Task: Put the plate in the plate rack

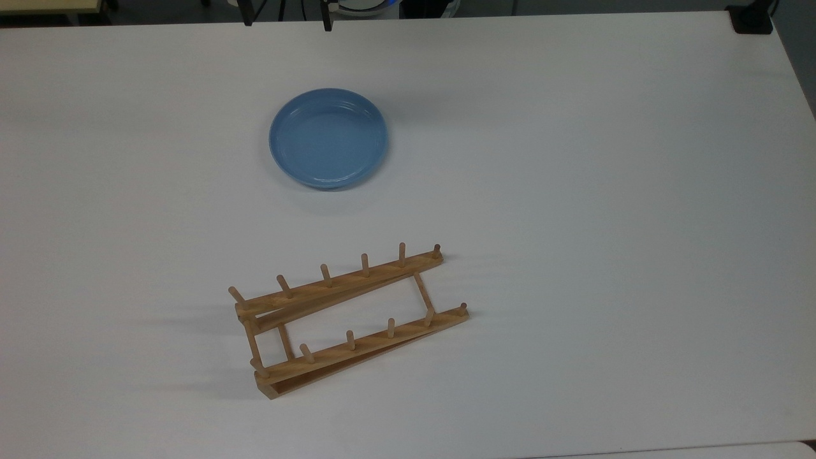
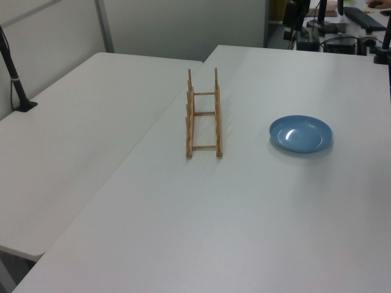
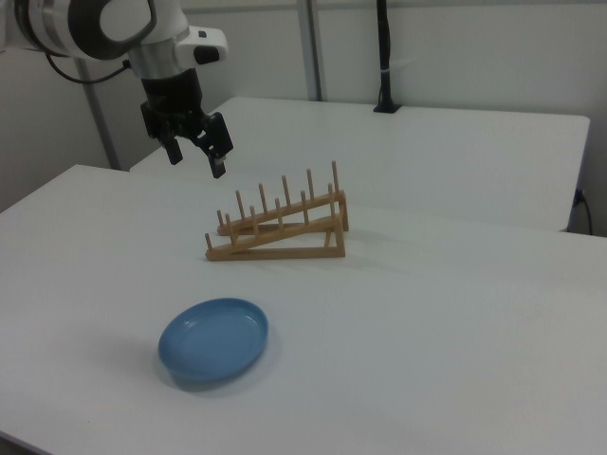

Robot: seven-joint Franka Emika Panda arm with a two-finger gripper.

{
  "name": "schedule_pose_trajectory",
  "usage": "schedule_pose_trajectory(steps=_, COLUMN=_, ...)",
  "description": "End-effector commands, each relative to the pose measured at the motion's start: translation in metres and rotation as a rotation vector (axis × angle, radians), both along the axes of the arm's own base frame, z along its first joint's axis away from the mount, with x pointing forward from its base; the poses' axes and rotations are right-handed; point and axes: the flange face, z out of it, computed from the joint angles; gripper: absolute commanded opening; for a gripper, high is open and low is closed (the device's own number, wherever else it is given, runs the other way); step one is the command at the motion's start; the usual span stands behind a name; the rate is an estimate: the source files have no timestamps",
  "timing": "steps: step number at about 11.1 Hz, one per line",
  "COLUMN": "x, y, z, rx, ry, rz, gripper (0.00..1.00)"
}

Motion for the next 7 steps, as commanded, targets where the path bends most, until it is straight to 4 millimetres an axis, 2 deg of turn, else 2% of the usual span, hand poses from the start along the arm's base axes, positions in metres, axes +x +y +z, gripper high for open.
schedule_pose_trajectory(steps=1, x=0.001, y=0.0086, z=0.0012, rx=-0.003, ry=-0.005, rz=0.032, gripper=1.0)
schedule_pose_trajectory(steps=7, x=0.0009, y=0.0085, z=0.0011, rx=-0.005, ry=-0.004, rz=0.03, gripper=1.0)
